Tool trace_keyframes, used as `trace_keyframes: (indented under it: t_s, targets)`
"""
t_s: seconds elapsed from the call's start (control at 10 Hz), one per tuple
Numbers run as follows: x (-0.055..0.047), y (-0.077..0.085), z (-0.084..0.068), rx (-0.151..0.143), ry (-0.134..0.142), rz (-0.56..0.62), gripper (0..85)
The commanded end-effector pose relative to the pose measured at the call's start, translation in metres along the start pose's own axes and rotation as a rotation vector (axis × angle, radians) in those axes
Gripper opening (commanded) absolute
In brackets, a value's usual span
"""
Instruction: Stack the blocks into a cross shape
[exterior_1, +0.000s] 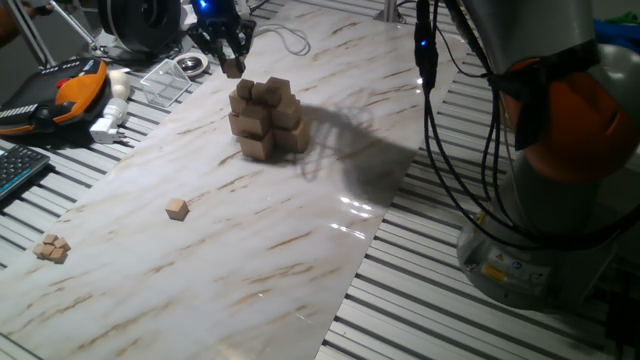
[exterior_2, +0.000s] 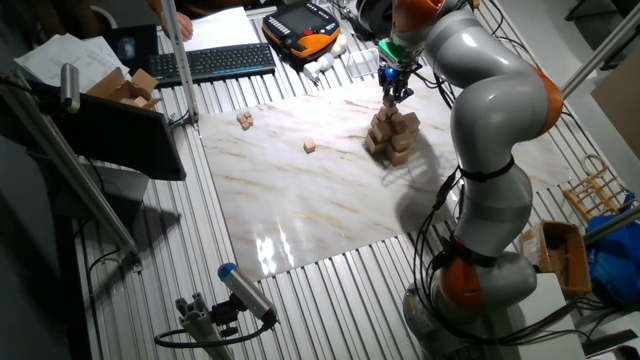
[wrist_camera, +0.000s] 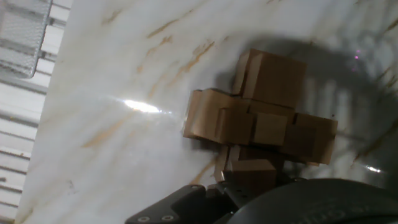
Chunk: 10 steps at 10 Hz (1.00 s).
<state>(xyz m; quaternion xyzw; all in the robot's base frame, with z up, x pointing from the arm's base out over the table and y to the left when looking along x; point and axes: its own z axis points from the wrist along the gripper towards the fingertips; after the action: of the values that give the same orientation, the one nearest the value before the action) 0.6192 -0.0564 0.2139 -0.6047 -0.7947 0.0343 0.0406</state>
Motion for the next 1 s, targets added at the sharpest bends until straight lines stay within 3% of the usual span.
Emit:
trace_keyframes:
  t_s: [0.0, 0.1, 0.3, 0.5, 0.6, 0.7, 0.9]
  targets:
    - [0.0, 0.0, 0.0, 0.003, -0.002, -0.003, 0.0]
    - [-0.009, -0.003, 0.001, 0.004, -0.006, -0.015, 0.0]
    - [-0.029, -0.014, 0.003, -0.002, -0.046, -0.04, 0.0]
    - [-0.042, -0.023, 0.004, 0.004, -0.078, -0.008, 0.0]
    - [-0.048, -0.025, 0.004, -0.003, -0.041, 0.024, 0.0]
    - [-0.05, -0.025, 0.005, -0.004, -0.026, 0.04, 0.0]
    - [-0.056, -0.026, 0.011, -0.006, -0.028, 0.03, 0.0]
